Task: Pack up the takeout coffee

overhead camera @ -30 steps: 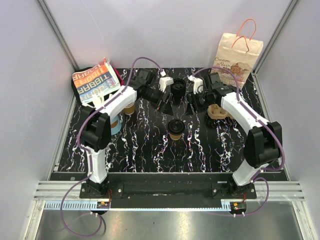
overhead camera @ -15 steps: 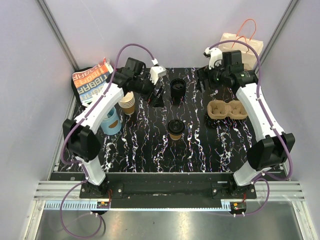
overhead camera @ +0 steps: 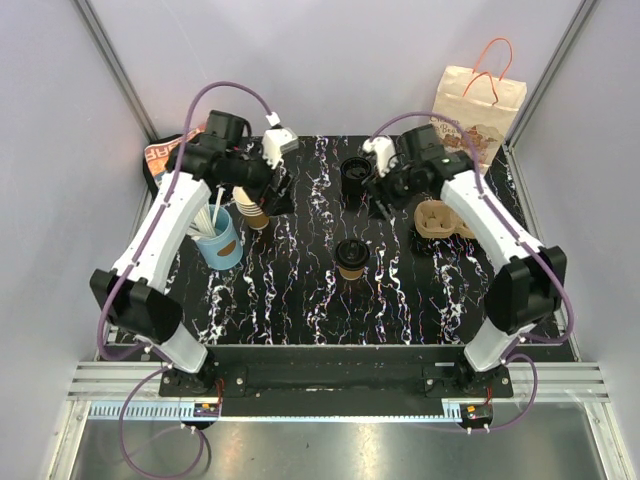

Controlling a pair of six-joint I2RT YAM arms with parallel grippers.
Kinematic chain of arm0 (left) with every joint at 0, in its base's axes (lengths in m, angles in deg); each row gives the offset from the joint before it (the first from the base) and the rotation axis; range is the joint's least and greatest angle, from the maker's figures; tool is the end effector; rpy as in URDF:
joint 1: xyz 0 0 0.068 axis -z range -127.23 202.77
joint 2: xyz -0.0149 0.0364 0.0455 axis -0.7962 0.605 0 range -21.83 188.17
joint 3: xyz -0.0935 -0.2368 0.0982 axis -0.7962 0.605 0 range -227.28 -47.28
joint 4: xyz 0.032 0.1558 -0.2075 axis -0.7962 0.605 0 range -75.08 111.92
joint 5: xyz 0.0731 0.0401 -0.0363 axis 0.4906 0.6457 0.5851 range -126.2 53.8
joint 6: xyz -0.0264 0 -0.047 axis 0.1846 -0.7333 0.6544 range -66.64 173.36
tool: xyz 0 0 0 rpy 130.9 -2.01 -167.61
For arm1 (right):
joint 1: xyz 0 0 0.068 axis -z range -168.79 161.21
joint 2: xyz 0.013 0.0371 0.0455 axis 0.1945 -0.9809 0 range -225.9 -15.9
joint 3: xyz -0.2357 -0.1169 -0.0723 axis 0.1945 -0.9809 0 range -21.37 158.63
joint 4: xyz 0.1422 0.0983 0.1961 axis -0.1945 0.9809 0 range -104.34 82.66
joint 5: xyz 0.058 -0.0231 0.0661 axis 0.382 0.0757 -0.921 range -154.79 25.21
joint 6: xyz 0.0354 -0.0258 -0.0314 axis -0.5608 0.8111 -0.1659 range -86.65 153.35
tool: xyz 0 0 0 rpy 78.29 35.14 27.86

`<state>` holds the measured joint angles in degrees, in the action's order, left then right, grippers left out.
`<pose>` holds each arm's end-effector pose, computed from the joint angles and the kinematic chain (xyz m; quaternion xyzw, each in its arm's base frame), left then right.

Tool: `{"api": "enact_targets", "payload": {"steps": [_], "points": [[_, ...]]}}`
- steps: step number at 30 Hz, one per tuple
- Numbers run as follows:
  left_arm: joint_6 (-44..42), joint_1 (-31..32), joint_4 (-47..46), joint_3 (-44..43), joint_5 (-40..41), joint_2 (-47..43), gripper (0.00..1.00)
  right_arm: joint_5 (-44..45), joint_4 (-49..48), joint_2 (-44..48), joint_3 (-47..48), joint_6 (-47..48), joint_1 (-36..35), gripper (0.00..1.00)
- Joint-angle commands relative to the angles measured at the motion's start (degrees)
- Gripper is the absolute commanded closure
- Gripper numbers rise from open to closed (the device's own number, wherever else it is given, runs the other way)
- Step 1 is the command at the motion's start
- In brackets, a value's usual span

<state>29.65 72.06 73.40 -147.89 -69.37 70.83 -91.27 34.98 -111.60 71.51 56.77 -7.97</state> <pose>0.3075 -0.1284 0.3905 0.4202 0.8040 -0.2560 0.3338 0.3337 0.1327 0.3405 -0.4037 0.8309 0.2049 0.3234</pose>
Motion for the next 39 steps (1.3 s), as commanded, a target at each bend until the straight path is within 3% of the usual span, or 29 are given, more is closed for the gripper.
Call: {"api": "enact_targets", "payload": {"steps": [1, 17, 39], "points": [[-3.45, -2.93, 4.44, -0.55, -1.73, -6.16, 0.01, 2.21, -2.74, -2.55, -1.21, 3.56, -5.68, 0.30], [-1.35, -8.39, 2.17, 8.24, 3.11, -18.74, 0.01, 8.81, -3.79, -7.22, -2.00, 6.55, -11.41, 0.37], [1.20, -9.80, 0.50, 9.39, 0.73, -19.54, 0.01, 11.71, -4.76, -9.24, -5.08, 7.87, -14.31, 0.55]]}}
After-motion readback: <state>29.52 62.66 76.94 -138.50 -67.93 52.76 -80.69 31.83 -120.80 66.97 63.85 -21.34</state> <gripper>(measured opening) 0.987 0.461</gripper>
